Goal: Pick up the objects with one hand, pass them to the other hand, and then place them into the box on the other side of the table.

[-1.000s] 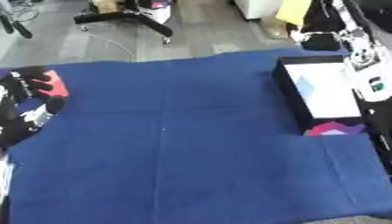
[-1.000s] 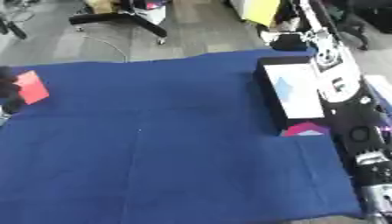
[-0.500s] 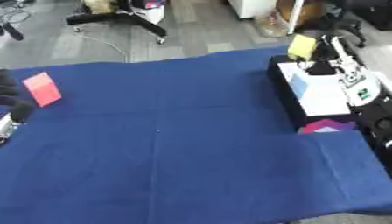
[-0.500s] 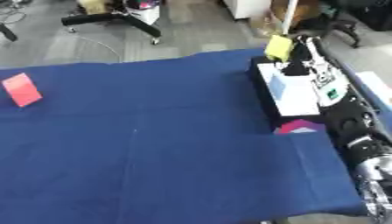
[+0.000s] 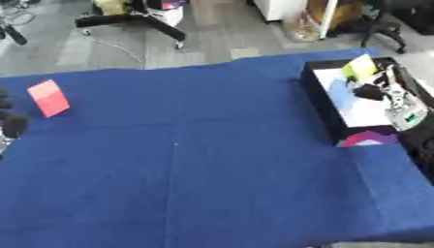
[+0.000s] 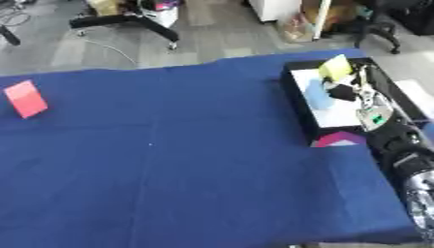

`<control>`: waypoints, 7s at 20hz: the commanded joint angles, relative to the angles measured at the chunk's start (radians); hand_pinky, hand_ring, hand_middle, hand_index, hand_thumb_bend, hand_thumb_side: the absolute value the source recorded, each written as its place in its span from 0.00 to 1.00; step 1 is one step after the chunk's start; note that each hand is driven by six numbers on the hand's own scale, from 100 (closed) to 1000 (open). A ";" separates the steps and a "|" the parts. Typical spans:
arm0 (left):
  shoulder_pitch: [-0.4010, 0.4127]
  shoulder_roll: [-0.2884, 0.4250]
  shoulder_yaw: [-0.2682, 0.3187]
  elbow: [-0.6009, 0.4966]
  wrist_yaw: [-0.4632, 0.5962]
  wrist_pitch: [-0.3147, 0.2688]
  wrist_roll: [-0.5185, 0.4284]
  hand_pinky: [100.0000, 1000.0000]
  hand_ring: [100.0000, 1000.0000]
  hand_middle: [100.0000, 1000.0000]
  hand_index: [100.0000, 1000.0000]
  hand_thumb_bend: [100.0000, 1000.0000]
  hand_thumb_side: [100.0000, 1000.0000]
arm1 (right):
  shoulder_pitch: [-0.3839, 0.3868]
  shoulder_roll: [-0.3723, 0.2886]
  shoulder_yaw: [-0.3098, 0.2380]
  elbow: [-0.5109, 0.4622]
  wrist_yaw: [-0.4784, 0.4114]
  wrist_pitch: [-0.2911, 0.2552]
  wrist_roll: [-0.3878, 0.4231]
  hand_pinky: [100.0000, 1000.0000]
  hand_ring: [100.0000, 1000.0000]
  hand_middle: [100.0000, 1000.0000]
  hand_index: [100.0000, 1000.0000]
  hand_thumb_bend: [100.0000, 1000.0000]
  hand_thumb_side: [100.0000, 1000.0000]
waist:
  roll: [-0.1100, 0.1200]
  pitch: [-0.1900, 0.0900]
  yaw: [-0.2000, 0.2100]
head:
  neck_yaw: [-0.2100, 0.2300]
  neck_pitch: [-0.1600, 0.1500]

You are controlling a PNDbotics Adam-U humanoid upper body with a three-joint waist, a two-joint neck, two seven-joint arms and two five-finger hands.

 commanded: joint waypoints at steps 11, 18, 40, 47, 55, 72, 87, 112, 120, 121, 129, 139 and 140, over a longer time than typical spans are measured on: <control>0.000 0.010 0.015 -0.011 -0.016 0.008 -0.005 0.55 0.58 0.58 0.76 0.76 0.56 | -0.007 -0.114 -0.028 -0.160 -0.006 -0.015 -0.070 0.83 0.84 0.90 0.97 0.55 0.51 | 0.002 -0.010 -0.001 | 0.007 -0.002; 0.002 0.019 0.027 -0.007 -0.023 0.013 0.003 0.55 0.58 0.58 0.76 0.76 0.56 | 0.023 -0.119 -0.062 -0.363 0.004 -0.042 -0.006 0.82 0.82 0.89 0.97 0.51 0.50 | 0.001 -0.010 -0.005 | 0.037 -0.002; -0.403 0.607 -0.109 0.689 -0.605 -0.093 -0.129 0.75 0.70 0.71 0.85 0.59 0.47 | 0.386 0.475 0.214 -1.511 -0.007 -0.361 0.593 0.84 0.84 0.88 0.98 0.03 0.31 | 0.013 0.016 -0.130 | 0.345 -0.006; -0.541 0.600 -0.077 0.993 -0.802 -0.124 -0.145 0.77 0.70 0.70 0.83 0.47 0.40 | 0.369 0.471 0.225 -1.526 -0.021 -0.383 0.611 0.84 0.84 0.87 0.98 0.01 0.30 | 0.001 0.069 -0.209 | 0.404 -0.058; -0.561 0.626 -0.045 1.067 -0.890 -0.027 -0.023 0.77 0.71 0.72 0.84 0.45 0.41 | 0.355 0.467 0.219 -1.536 -0.022 -0.383 0.625 0.83 0.83 0.86 0.98 0.00 0.30 | 0.020 0.127 -0.253 | 0.461 -0.114; -0.561 0.612 -0.034 1.083 -0.787 0.019 0.123 0.72 0.67 0.69 0.79 0.46 0.39 | 0.336 0.470 0.214 -1.549 -0.032 -0.381 0.644 0.82 0.83 0.84 0.97 0.00 0.29 | 0.026 0.188 -0.298 | 0.488 -0.174; -0.483 0.596 -0.033 0.818 -0.480 -0.014 0.314 0.31 0.25 0.21 0.35 0.32 0.30 | 0.335 0.461 0.228 -1.539 -0.036 -0.382 0.643 0.83 0.83 0.84 0.98 0.00 0.31 | 0.027 0.139 -0.204 | 0.426 -0.110; -0.269 0.057 -0.195 0.076 0.092 -0.073 -0.088 0.36 0.29 0.24 0.37 0.42 0.24 | 0.148 0.511 0.380 -1.342 -0.302 -0.193 0.671 0.80 0.82 0.88 0.97 0.26 0.52 | 0.007 0.045 -0.102 | 0.222 -0.004; -0.287 0.056 -0.242 0.081 0.001 -0.137 -0.124 0.38 0.30 0.25 0.38 0.39 0.27 | 0.130 0.515 0.377 -1.345 -0.309 -0.089 0.698 0.79 0.81 0.87 0.96 0.30 0.51 | 0.002 0.040 -0.101 | 0.205 -0.006; -0.288 0.056 -0.247 0.084 -0.010 -0.143 -0.125 0.38 0.30 0.25 0.38 0.39 0.27 | 0.129 0.515 0.378 -1.344 -0.305 -0.081 0.700 0.79 0.81 0.87 0.96 0.31 0.51 | 0.002 0.039 -0.101 | 0.203 -0.006; -0.312 0.048 -0.266 0.116 -0.068 -0.171 -0.125 0.39 0.30 0.25 0.38 0.38 0.27 | 0.136 0.461 0.394 -1.353 -0.304 -0.060 0.760 0.79 0.82 0.88 0.97 0.35 0.53 | -0.003 0.036 -0.104 | 0.200 -0.007; -0.346 0.022 -0.282 0.149 -0.114 -0.188 -0.136 0.39 0.30 0.25 0.39 0.37 0.28 | 0.148 0.415 0.403 -1.353 -0.302 -0.043 0.864 0.79 0.82 0.88 0.97 0.35 0.55 | -0.006 0.034 -0.105 | 0.205 -0.002; -0.349 0.019 -0.283 0.153 -0.118 -0.190 -0.136 0.39 0.30 0.25 0.39 0.37 0.28 | 0.148 0.415 0.404 -1.349 -0.300 -0.043 0.872 0.79 0.82 0.88 0.97 0.36 0.55 | -0.006 0.034 -0.105 | 0.206 -0.002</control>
